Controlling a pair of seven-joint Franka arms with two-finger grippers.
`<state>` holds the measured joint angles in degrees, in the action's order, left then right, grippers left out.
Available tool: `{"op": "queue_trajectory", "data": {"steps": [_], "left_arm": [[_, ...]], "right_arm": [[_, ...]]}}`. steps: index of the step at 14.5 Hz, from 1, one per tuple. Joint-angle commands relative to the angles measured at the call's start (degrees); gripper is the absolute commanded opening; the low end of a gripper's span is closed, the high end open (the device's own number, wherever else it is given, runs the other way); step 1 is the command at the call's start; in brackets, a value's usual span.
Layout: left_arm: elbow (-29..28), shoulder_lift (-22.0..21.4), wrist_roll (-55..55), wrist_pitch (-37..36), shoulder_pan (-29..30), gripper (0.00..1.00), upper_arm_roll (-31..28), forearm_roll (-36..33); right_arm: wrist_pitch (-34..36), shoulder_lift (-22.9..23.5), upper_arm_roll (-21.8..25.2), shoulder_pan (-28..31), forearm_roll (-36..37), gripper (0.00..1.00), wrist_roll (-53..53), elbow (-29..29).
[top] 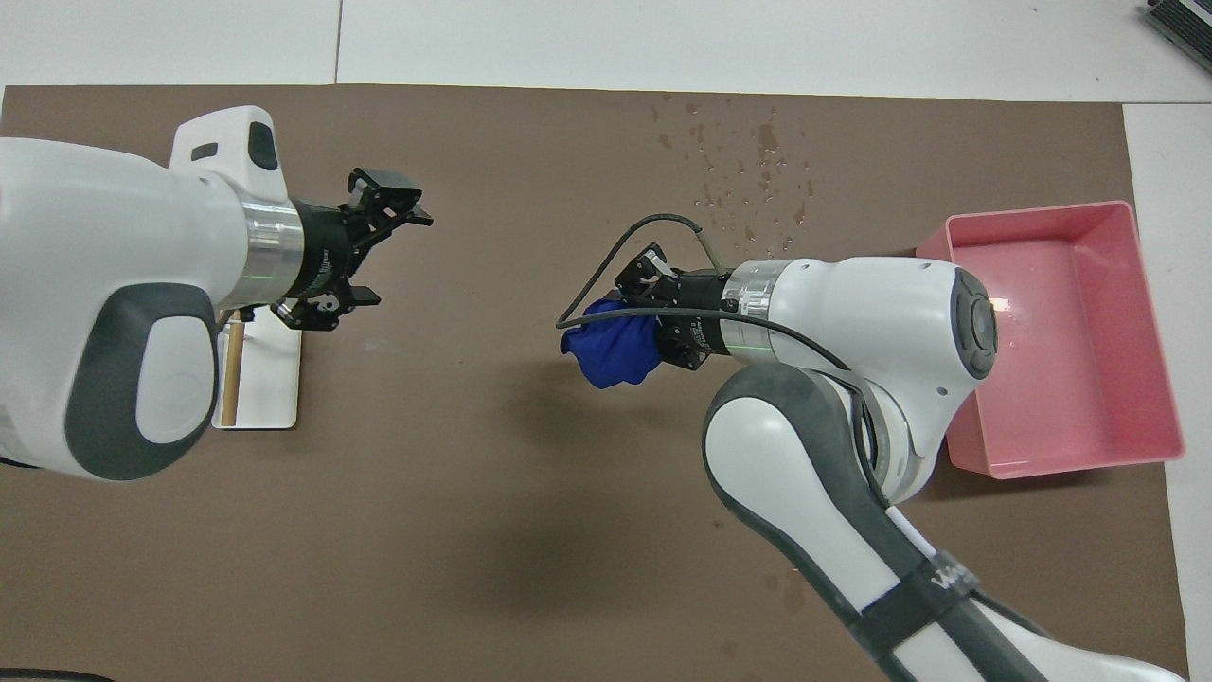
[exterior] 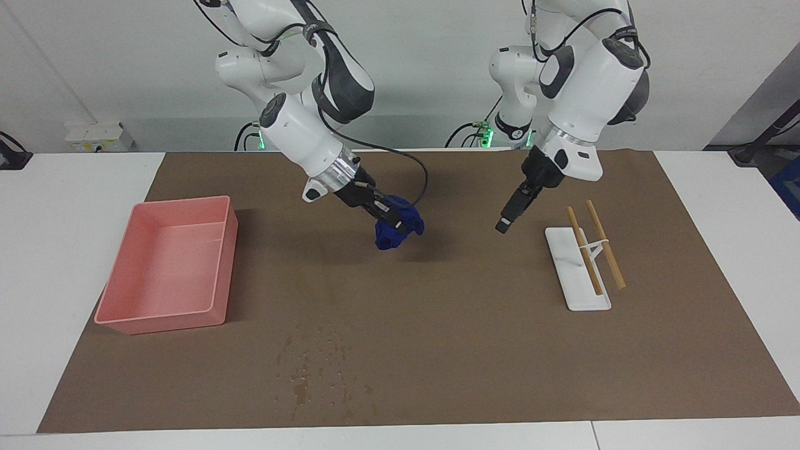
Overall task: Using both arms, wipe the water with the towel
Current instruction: 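Lower the towel onto the water with the right gripper while the left withdraws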
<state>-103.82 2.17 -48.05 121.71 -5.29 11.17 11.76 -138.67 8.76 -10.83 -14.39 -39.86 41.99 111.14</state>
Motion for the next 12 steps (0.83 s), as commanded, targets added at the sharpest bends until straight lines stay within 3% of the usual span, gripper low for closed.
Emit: {"op": "queue_trajectory", "data": {"steps": [1,3,6,9,12], "left_arm": [[0.1,-0.6,11.4,-3.3,0.8,1.0,0.4,-8.4],[2.7,-0.3,23.2,-9.0,2.5,1.0,0.4,-10.5],[4.4,-1.1,40.0,-15.5,7.7,1.0,0.4,-10.9],[5.9,-1.8,45.4,-22.2,10.4,1.0,0.1,-10.9],[13.3,-0.7,46.4,-32.9,10.5,1.0,-0.4,-11.0]], "right_arm": [[4.0,-0.9,-0.4,4.2,5.3,0.0,-10.6,0.7],[7.9,-0.1,-0.4,6.1,13.2,0.0,-22.7,1.0],[11.3,-0.1,-0.5,6.7,24.8,0.0,-28.9,2.4],[7.4,1.7,-0.5,6.9,29.5,0.0,-33.4,5.4],[1.0,5.2,-0.5,10.2,30.5,0.0,-40.2,6.8]]}}
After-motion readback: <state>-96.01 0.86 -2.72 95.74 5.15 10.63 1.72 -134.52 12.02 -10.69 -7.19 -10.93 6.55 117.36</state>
